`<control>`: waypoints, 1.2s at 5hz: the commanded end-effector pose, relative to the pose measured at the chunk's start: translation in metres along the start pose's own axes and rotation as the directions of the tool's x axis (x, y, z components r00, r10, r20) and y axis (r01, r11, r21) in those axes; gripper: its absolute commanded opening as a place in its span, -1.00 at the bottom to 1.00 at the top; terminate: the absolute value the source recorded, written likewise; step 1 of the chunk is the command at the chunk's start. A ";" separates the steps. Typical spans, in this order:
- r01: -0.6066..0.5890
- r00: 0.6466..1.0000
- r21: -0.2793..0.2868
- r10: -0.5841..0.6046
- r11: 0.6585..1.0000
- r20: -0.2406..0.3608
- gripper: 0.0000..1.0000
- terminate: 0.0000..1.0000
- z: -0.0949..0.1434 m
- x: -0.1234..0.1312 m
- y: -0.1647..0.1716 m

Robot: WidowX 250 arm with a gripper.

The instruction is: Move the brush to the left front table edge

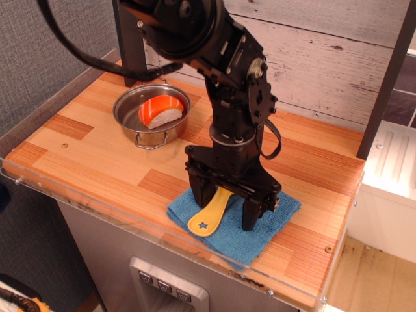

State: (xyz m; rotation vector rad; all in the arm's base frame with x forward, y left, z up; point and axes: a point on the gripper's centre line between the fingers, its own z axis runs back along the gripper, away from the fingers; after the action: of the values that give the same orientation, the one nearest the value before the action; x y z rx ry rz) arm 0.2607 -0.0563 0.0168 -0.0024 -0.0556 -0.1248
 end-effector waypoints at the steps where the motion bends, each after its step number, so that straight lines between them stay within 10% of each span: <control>1: 0.011 0.999 0.019 -0.012 1.000 0.050 1.00 -1.00 0.014 0.003 0.002; 2: 0.007 0.999 0.012 -0.008 1.000 0.052 -1.00 -1.00 0.014 0.002 0.004; 6: 0.017 0.997 -0.026 -0.016 1.000 0.070 -1.00 -1.00 0.020 0.005 0.003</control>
State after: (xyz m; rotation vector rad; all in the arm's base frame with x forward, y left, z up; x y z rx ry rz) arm 0.2610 -0.0539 0.0259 -0.0269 -0.0774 -0.1500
